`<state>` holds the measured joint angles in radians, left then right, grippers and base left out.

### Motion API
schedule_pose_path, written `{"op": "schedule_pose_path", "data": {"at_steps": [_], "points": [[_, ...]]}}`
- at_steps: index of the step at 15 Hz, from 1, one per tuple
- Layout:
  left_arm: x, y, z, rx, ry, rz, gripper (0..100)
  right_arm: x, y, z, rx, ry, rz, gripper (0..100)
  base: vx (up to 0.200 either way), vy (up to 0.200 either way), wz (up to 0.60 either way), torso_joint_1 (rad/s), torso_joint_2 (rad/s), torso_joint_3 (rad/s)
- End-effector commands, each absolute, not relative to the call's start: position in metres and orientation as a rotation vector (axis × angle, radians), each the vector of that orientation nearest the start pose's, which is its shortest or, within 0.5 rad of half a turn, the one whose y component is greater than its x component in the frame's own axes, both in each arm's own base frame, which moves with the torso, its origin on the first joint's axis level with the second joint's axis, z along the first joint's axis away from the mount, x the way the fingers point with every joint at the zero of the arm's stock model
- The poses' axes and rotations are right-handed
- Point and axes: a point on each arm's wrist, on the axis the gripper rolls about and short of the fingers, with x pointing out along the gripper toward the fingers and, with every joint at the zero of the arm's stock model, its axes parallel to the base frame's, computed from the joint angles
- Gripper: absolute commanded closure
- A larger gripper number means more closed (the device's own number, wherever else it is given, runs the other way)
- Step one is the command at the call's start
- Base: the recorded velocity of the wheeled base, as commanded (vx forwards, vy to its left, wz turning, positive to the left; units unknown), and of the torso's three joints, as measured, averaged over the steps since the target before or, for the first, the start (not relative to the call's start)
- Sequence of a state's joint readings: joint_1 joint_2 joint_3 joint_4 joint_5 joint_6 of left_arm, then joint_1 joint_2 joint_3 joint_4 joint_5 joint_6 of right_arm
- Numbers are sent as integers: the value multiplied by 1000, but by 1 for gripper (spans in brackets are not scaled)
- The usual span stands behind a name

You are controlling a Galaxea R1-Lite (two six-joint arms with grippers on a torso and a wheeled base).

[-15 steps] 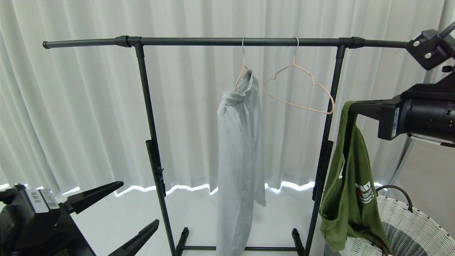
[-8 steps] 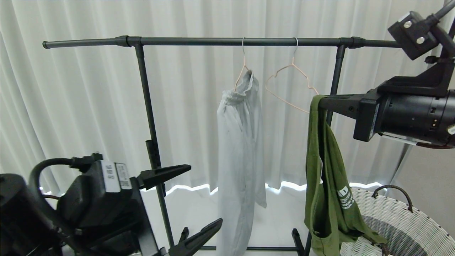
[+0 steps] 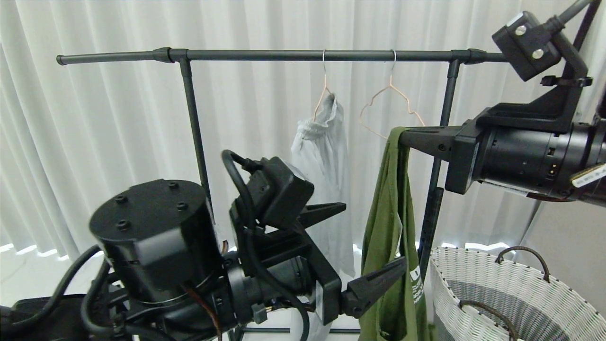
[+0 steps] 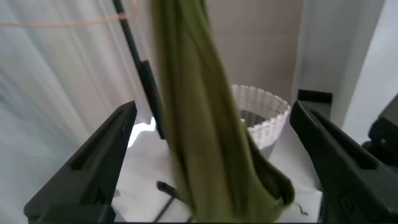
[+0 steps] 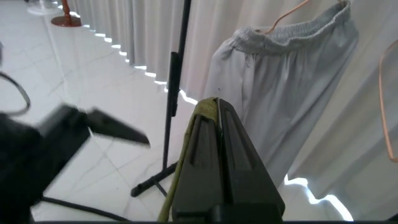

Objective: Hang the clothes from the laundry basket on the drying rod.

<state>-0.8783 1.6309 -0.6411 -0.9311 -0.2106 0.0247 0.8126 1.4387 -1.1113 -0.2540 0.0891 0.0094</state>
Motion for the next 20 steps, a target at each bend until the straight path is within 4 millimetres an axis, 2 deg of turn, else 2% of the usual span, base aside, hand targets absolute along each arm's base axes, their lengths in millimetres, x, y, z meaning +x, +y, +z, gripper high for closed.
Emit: {"op": "schedule_pose_path", "data": {"at_steps": [1, 5, 9, 11, 13, 17, 20], "points": [[182, -228, 174, 57, 97, -1075, 0, 175, 189, 302, -22, 86, 904, 100, 0, 0, 0, 0, 0, 0], [192, -219, 161, 58, 152, -840, 0, 178, 192, 299, -28, 95, 904, 100, 0, 0, 0, 0, 0, 0], [197, -211, 151, 80, 186, -782, 0, 178, 193, 302, -25, 84, 906, 100, 0, 0, 0, 0, 0, 0], [211, -203, 143, 86, 207, -725, 0, 178, 193, 302, -25, 84, 904, 100, 0, 0, 0, 0, 0, 0], [216, -199, 139, 97, 220, -704, 0, 181, 196, 304, -24, 81, 904, 100, 0, 0, 0, 0, 0, 0], [211, -195, 141, 91, 215, -707, 0, 201, 213, 311, -10, 67, 883, 100, 0, 0, 0, 0, 0, 0], [186, -175, 150, 81, 199, -727, 0, 224, 219, 312, -11, 73, 843, 100, 0, 0, 0, 0, 0, 0]]}}
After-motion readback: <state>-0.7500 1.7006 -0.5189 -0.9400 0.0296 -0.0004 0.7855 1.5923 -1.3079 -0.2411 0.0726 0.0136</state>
